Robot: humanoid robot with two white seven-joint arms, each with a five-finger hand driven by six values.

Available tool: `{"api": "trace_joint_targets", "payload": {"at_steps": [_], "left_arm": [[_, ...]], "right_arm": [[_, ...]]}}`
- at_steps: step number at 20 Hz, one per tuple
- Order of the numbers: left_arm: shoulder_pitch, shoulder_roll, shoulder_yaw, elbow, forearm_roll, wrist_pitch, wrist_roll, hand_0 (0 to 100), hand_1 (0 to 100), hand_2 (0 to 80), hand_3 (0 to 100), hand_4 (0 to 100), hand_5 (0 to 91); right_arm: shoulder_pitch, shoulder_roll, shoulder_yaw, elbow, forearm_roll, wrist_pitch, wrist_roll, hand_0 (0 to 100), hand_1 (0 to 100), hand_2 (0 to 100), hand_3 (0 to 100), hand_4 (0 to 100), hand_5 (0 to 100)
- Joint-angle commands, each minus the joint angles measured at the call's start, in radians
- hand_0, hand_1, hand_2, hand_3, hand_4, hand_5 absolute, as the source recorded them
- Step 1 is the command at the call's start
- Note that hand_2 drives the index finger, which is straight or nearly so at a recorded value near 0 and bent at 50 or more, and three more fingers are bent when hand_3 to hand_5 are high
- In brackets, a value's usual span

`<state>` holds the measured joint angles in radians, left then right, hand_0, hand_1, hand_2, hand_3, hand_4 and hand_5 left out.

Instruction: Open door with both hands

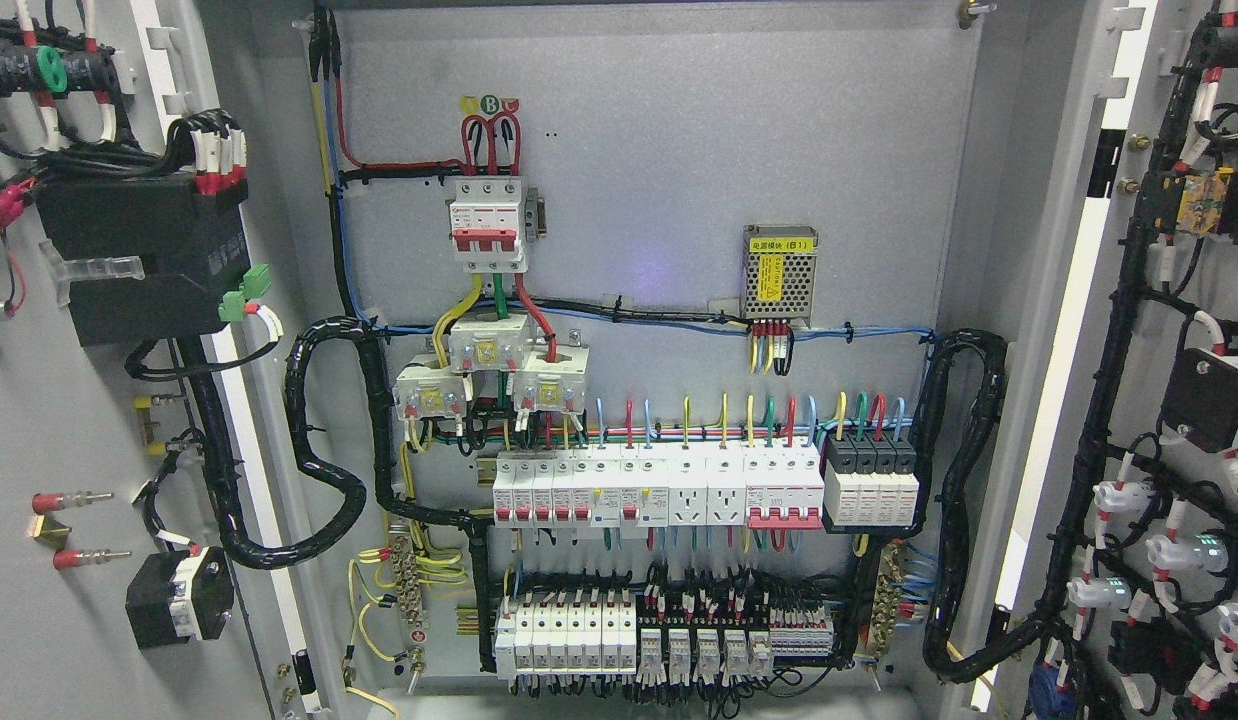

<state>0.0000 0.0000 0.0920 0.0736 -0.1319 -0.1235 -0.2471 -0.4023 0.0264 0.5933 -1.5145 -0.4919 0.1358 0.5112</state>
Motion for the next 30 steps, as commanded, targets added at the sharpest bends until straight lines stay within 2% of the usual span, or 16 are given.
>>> {"api": "trace_joint_targets", "payload": {"at_steps": [1,7,11,16,20,22,25,28,30], "left_arm": [[0.008,0.008,0.0,0.0,0.0,0.001,0.0,0,0,0.0,0,4,0.0],[0.008,0.005,0.0,0.0,0.0,0.001,0.0,0,0,0.0,0,4,0.0],[0.008,0.005,0.0,0.002,0.0,0.001,-0.001,0,0,0.0,0,4,0.0],[0.008,0.003,0.002,-0.029,0.002,-0.002,-0.034,0,0,0.0,0,4,0.0],[0.012,0.002,-0.006,-0.139,0.002,-0.005,-0.026,0,0,0.0,0,4,0.0],[0.023,-0.006,-0.018,-0.21,0.002,-0.005,-0.024,0,0,0.0,0,4,0.0],[0.076,-0.006,-0.07,-0.337,0.002,-0.013,-0.023,0,0,0.0,0,4,0.0],[0.158,-0.002,-0.176,-0.515,0.005,-0.015,-0.026,0,0,0.0,0,4,0.0],[0.211,0.008,-0.236,-0.633,0.044,-0.016,-0.024,0,0,0.0,0,4,0.0]], "right_arm": [[0.083,-0.005,-0.116,-0.068,0.061,-0.022,0.0,0,0,0,0,0,0],[0.197,-0.031,-0.139,-0.213,0.094,-0.05,0.0,0,0,0,0,0,0],[0.279,-0.023,-0.161,-0.254,0.159,-0.079,0.0,0,0,0,0,0,0],[0.35,-0.036,-0.17,-0.318,0.196,-0.191,0.0,0,0,0,0,0,0],[0.41,-0.043,-0.217,-0.377,0.196,-0.206,0.0,0,0,0,0,0,0],[0.448,-0.062,-0.234,-0.381,0.196,-0.258,0.0,0,0,0,0,0,0],[0.503,-0.098,-0.26,-0.403,0.196,-0.334,0.001,0,0,0,0,0,0],[0.537,-0.103,-0.288,-0.404,0.196,-0.402,0.003,0,0,0,0,0,0],[0.568,-0.103,-0.291,-0.417,0.196,-0.423,0.003,0,0,0,0,0,0]]}}
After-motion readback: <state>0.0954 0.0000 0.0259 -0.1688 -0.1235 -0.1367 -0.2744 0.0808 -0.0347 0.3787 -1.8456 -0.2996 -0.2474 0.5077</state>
